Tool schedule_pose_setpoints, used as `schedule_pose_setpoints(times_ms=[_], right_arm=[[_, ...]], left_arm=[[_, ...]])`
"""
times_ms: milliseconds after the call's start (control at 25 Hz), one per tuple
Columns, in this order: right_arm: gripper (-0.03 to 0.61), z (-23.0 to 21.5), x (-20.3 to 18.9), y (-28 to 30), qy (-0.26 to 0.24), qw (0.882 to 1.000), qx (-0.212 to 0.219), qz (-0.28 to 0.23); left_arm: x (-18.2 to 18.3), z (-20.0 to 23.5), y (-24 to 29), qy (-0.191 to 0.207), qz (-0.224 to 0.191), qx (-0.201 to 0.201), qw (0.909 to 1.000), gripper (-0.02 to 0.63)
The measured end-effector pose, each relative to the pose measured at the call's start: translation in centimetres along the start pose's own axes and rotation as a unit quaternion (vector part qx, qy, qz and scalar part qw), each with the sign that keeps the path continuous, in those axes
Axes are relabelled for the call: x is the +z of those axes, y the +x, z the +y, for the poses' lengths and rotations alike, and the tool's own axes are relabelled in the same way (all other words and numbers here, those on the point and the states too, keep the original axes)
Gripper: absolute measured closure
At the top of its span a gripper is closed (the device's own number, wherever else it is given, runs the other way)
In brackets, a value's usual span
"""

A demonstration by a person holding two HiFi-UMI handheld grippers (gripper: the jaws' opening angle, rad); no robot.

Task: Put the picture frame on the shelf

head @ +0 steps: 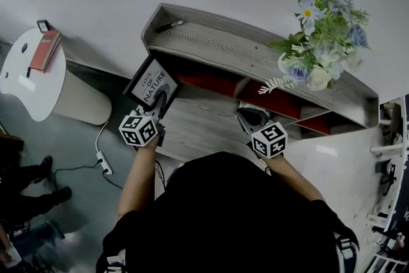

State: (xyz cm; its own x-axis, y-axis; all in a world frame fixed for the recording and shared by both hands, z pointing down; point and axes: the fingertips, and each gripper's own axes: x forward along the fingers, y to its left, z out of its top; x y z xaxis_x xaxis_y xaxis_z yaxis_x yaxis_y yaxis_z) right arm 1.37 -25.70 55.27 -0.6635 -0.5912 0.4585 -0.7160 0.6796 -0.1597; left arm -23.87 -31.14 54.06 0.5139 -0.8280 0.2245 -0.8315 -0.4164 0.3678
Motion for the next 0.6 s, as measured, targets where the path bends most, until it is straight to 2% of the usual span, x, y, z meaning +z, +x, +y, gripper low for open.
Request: schedule_pose_setpoints(times_ms=[600], right_arm=[[0.565,-0.46,-0.16,0.93,0.003,1.000,0.007,0.007]], left_arm=[[-0.61,-0.46,0.13,-0.006,0.002,-0.005,1.0000,0.586]])
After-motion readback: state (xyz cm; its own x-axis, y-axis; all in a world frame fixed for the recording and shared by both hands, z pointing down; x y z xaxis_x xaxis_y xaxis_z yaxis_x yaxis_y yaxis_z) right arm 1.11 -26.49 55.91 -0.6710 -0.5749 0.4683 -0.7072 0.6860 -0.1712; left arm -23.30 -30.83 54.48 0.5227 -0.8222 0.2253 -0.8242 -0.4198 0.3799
